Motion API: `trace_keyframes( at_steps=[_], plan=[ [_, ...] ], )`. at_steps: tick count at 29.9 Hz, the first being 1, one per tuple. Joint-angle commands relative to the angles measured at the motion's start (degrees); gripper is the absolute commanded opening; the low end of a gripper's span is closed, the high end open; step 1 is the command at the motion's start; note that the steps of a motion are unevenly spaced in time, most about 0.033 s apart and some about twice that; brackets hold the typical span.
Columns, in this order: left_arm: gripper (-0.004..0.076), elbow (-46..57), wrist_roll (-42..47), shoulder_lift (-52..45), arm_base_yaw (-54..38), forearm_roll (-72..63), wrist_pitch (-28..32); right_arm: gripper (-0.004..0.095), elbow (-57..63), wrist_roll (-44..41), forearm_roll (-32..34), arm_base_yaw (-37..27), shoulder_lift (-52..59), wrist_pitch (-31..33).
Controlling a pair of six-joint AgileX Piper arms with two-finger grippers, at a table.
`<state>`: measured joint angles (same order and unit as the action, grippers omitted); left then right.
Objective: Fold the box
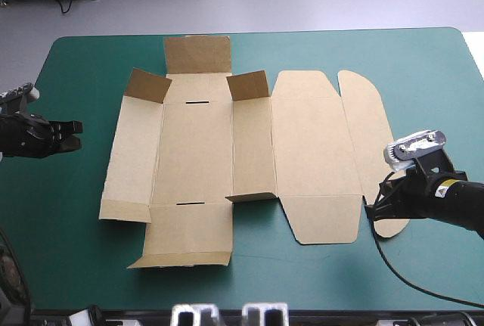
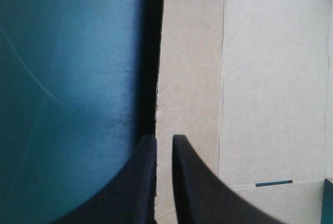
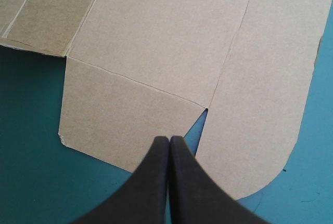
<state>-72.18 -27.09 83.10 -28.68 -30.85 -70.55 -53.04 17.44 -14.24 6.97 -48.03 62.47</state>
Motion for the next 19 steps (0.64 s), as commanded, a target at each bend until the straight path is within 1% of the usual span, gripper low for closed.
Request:
trace_keyframes(
  at_steps=[1, 2, 3, 5, 6, 13, 19],
  plan=[
    [0.0281, -1.1, 1.1, 3.0, 0.0, -5.8, -3.4, -0.0018, -1.3, 0.5, -1.2, 0.1, 0.2, -2.3],
    [0.0339, -0.8, 1.1, 4.2, 0.0, -6.5, -3.5, -0.0018, -1.3, 0.7, -1.2, 0.1, 0.2, -2.3],
    [0.0415, -0.3, 0.9, 5.5, 0.1, -7.2, -3.5, -0.0018, -1.3, 1.0, -1.2, 0.1, 0.2, -2.3],
    [0.0484, 0.8, 0.7, 6.8, 0.6, -7.3, -3.8, -0.0018, -1.3, 0.9, -1.2, 0.1, 0.2, -2.4],
    [0.0501, 1.8, 0.1, 7.5, 1.1, -7.0, -3.8, -0.0018, -1.3, 0.9, -1.2, 0.1, 0.2, -2.4],
    [0.0499, 9.0, -7.4, 8.7, 5.8, -7.7, -3.8, -0.0018, -1.3, 0.9, -1.2, 0.1, 0.2, -2.6],
    [0.0494, 9.1, -9.0, 10.3, 8.7, -8.3, -3.8, -0.0018, -1.3, 0.9, -1.3, 0.1, 0.2, -2.2]
  ],
)
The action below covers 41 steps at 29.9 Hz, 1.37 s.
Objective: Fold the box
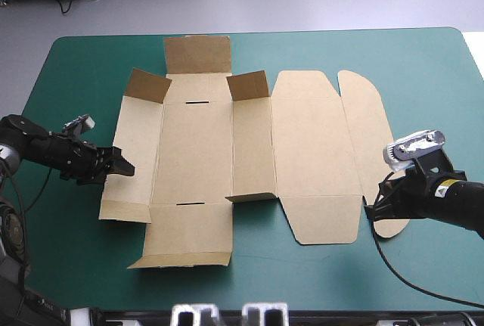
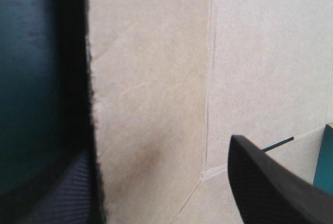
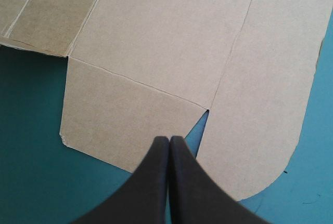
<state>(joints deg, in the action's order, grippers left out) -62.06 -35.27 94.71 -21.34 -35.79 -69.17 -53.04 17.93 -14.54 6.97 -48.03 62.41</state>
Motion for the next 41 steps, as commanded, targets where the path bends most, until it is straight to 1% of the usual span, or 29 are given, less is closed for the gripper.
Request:
trace_keyframes(
  at_steps=[1, 4, 6, 7, 10, 14, 15, 20, 24, 29, 33, 37, 41],
  plan=[
    [0.0491, -1.0, -0.8, -0.7, 1.8, -3.4, -5.2, -0.0018, -1.3, 0.4, -1.0, 0.1, 0.2, -2.2],
    [0.0465, -1.0, -0.8, 0.8, 3.2, -3.6, -5.2, -0.0018, -1.3, 0.4, -1.2, 0.1, 0.2, -1.9],
    [0.0383, -1.0, -0.6, 1.3, 3.5, -4.0, -5.2, -0.0018, -1.3, 0.4, -1.2, 0.1, 0.2, -1.9],
    [0.0302, -1.0, -0.6, 1.4, 3.5, -4.6, -5.0, -0.0018, -1.3, 0.4, -1.2, 0.1, 0.2, -1.9],
    [0.0003, -1.0, -0.6, 1.4, 3.5, -4.7, -4.0, -0.0018, -1.3, 0.4, -1.2, 0.1, 0.2, -1.9],
    [-0.0009, -1.0, -2.3, 1.4, 3.5, -6.0, -4.4, -0.0018, -1.3, 0.4, -1.3, 0.1, 0.2, -1.7],
    [-0.0009, -1.0, -3.3, 1.4, 3.5, -7.0, -5.1, -0.0018, -1.3, 0.4, -1.3, 0.1, 0.2, -1.7],
    [-0.0009, -1.1, -9.2, 0.2, 3.5, -14.1, -5.1, -0.0018, -1.3, 0.4, -1.3, 0.1, 0.2, -1.6],
    [-0.0009, -3.2, -10.0, -2.2, 4.6, -13.2, -5.1, -0.0019, -1.3, 0.4, -1.3, 0.1, 0.2, -1.4],
    [-0.0008, -10.3, -10.9, -7.5, 8.9, -6.1, -5.1, -0.0018, -1.3, 0.4, -1.3, 0.1, 0.2, -1.3],
    [-0.0008, -18.0, -9.6, -10.8, 13.3, -1.6, -4.7, -0.0018, -1.3, 0.4, -1.3, 0.1, 0.2, -1.3],
    [-0.0008, -27.2, -5.0, -11.3, 18.4, 2.5, -4.7, -0.0017, -1.3, 0.4, -1.3, 0.1, 0.2, -1.6],
    [-0.0009, -34.0, -5.0, -11.3, 24.7, 9.2, -4.6, -0.0018, -1.3, 0.4, -1.4, 0.1, 0.2, -3.3]
  ],
)
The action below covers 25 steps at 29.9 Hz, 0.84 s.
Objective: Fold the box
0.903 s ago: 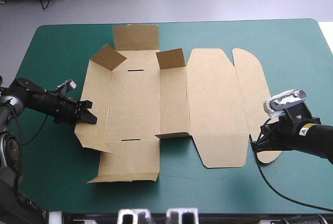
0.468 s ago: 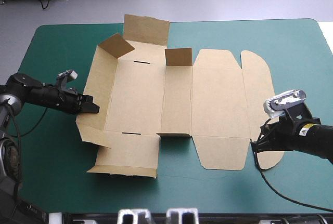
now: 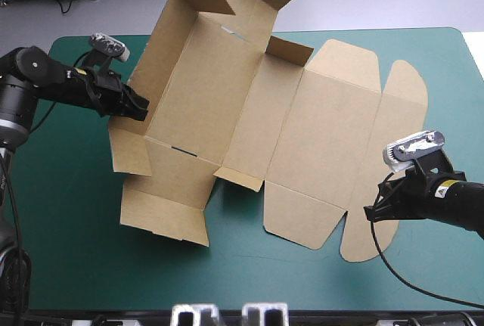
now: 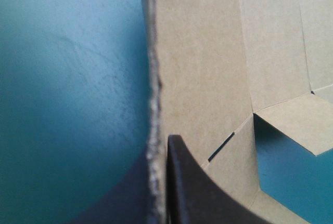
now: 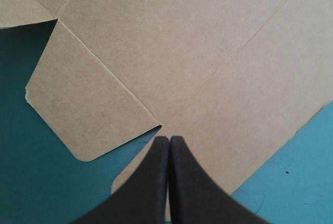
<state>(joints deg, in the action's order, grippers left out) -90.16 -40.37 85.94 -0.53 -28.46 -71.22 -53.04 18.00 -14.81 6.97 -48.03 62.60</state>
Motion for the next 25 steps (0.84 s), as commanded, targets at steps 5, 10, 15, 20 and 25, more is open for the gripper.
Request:
trace_keyframes(
  at_steps=[5, 10, 15, 20, 25],
  plan=[
    [-0.0009, -9.6, -1.2, -2.5, 13.7, 12.4, 3.1, -0.0018, -1.3, -0.1, -2.9, 0.1, 0.2, -5.5],
    [-0.0009, -9.6, -1.0, -1.8, 21.6, 24.5, 9.1, -0.0017, -1.3, -0.1, -3.1, 0.1, 0.2, -6.6],
    [-0.0009, -9.6, 1.6, -0.9, 27.3, 36.2, 13.3, -0.0018, -1.8, -0.1, -3.1, 0.1, 0.2, -9.6],
    [-0.0009, -9.3, 2.1, -0.6, 31.8, 42.2, 21.2, -0.0017, -6.7, 0.6, -2.5, 0.1, 0.2, -10.6],
    [-0.0009, -9.3, 1.1, 1.1, 33.8, 42.1, 27.8, -0.0017, -12.8, -0.9, 1.6, 0.1, -0.9, -10.3]
  ],
)
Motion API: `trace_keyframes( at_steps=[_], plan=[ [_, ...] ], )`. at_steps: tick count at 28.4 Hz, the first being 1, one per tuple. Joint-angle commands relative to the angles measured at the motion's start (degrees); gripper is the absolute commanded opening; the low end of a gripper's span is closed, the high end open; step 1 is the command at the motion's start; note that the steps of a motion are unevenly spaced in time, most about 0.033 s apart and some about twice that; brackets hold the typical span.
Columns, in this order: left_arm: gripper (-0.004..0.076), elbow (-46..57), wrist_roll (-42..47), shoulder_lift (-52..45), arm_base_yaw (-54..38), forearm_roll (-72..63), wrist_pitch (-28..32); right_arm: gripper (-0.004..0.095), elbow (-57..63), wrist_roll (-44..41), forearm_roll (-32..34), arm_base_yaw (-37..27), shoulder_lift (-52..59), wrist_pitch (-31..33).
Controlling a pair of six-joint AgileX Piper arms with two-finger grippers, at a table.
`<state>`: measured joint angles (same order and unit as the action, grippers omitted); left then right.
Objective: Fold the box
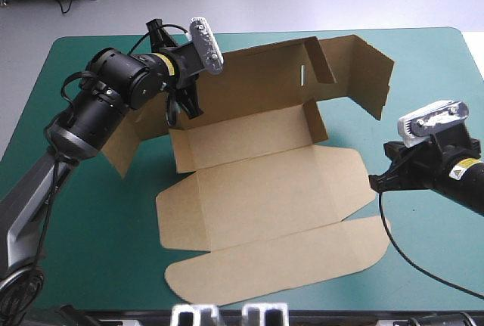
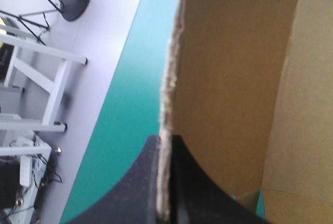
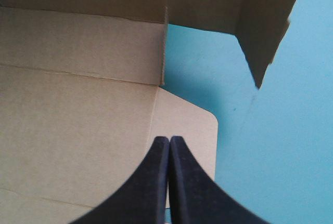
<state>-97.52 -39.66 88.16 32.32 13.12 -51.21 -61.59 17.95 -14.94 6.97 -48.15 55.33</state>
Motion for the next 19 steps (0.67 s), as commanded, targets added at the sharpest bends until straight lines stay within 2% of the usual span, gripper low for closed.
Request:
trace_keyframes(
  at_steps=[1, 5, 10, 12, 19],
  plan=[
    [-0.0009, -1.9, -0.9, -0.7, 1.1, 0.6, 7.9, -0.0018, -5.1, -1.6, 2.8, 0.1, -1.2, -2.8],
    [-0.0009, -1.3, -5.6, 1.2, 1.1, 0.0, 7.4, -0.0018, -6.5, -3.2, 4.8, 0.0, -2.6, -2.8],
    [-0.0009, 3.7, -16.2, 1.2, 1.1, -2.3, 10.5, -0.0018, -6.5, -3.3, 4.8, -0.1, -3.3, -2.8],
    [-0.0009, 5.2, -17.4, 1.2, 1.1, -2.7, 11.1, -0.0018, -6.5, -3.3, 4.8, -0.1, -3.6, -2.8],
    [-0.0009, 9.9, -23.6, 1.2, 1.1, -3.0, 21.2, -0.0019, -7.7, -3.3, 5.0, -0.1, -8.3, -6.2]
  ],
)
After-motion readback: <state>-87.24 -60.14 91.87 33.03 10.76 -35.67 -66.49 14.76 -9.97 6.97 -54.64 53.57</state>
